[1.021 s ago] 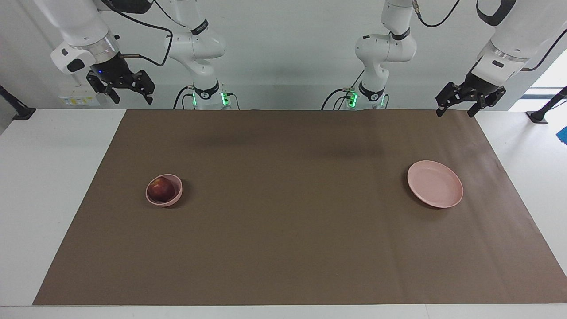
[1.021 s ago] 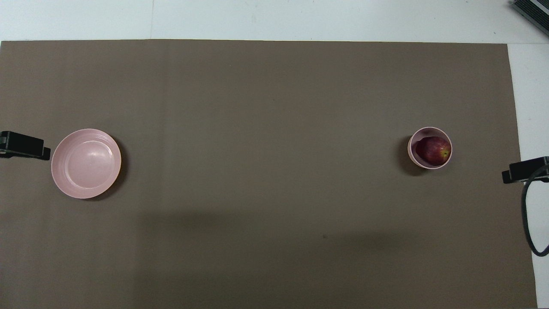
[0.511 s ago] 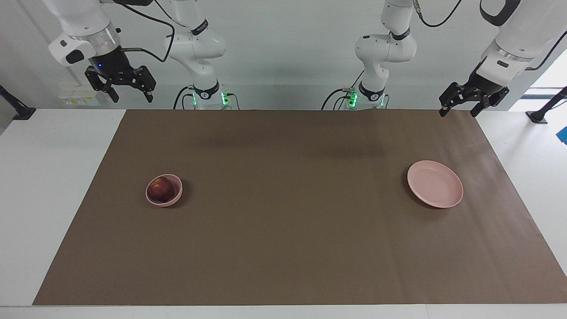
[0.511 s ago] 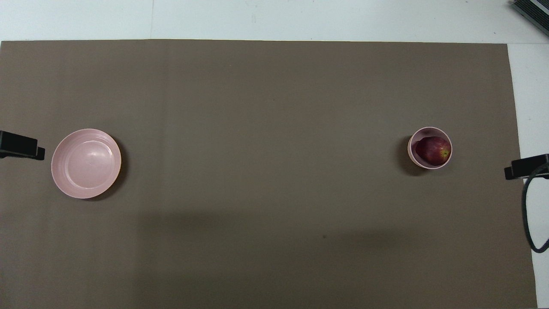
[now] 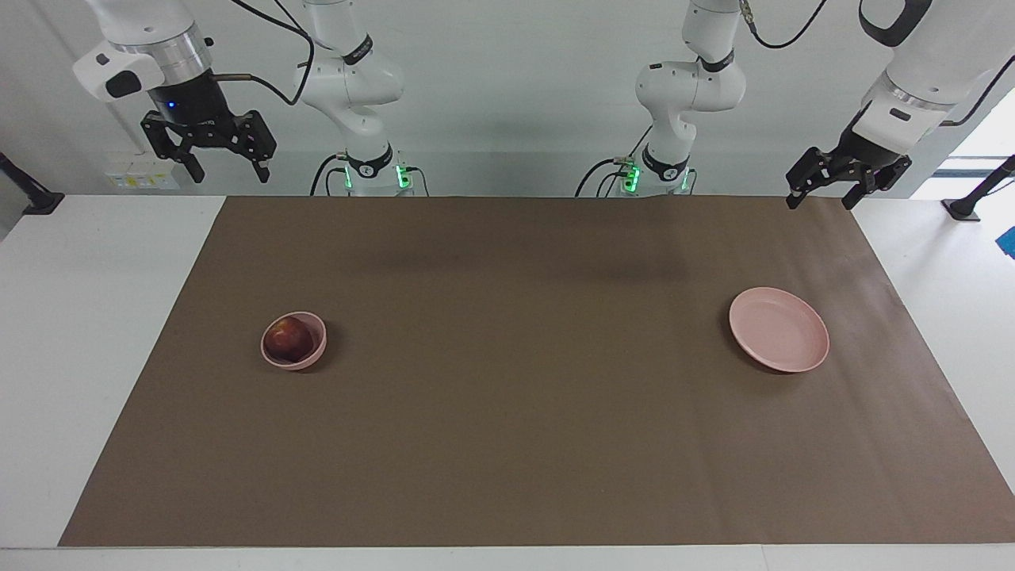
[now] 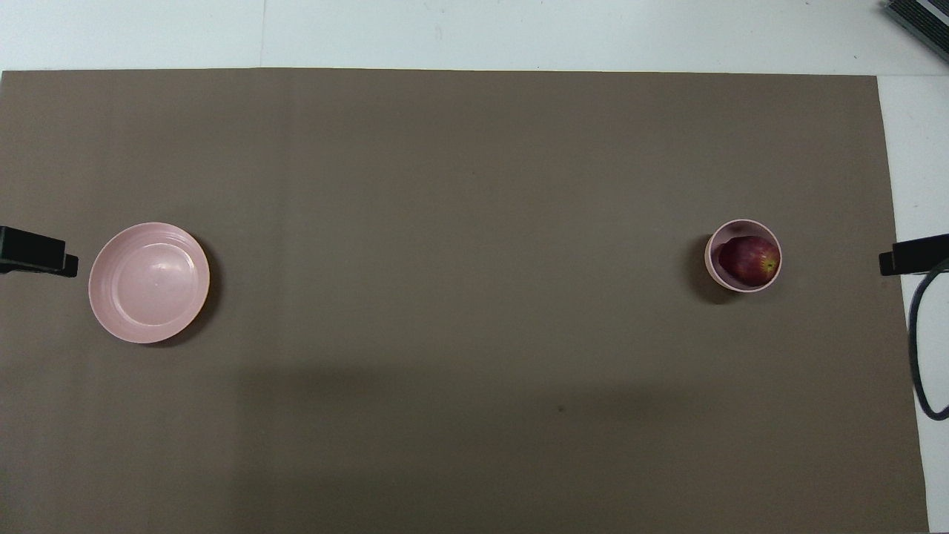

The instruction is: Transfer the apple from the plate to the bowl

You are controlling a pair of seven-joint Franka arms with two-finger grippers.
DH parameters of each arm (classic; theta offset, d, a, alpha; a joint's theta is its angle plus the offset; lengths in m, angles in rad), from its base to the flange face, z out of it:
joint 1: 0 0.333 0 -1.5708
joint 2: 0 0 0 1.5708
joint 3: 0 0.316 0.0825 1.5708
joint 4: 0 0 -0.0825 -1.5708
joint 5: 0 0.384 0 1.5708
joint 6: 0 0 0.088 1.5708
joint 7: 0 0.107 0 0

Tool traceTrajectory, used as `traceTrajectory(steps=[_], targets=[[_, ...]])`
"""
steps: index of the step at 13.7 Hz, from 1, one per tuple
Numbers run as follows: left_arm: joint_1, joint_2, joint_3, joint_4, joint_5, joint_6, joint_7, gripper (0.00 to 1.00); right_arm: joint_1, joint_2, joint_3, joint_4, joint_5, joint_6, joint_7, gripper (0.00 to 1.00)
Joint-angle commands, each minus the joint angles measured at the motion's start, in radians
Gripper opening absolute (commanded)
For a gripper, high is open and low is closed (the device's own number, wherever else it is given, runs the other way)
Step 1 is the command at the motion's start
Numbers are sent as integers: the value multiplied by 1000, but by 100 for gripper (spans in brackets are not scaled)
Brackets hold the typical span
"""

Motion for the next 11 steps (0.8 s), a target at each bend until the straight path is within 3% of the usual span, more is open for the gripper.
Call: traceTrajectory(steps=[1,11], targets=[[-4,-8,6,4,-3,-18,1,100,-6,4,6,4,2,-3,12,100],[-5,-8,6,4,-2,-18,3,100,-5,-5,6,-7,8,-6,2,100]])
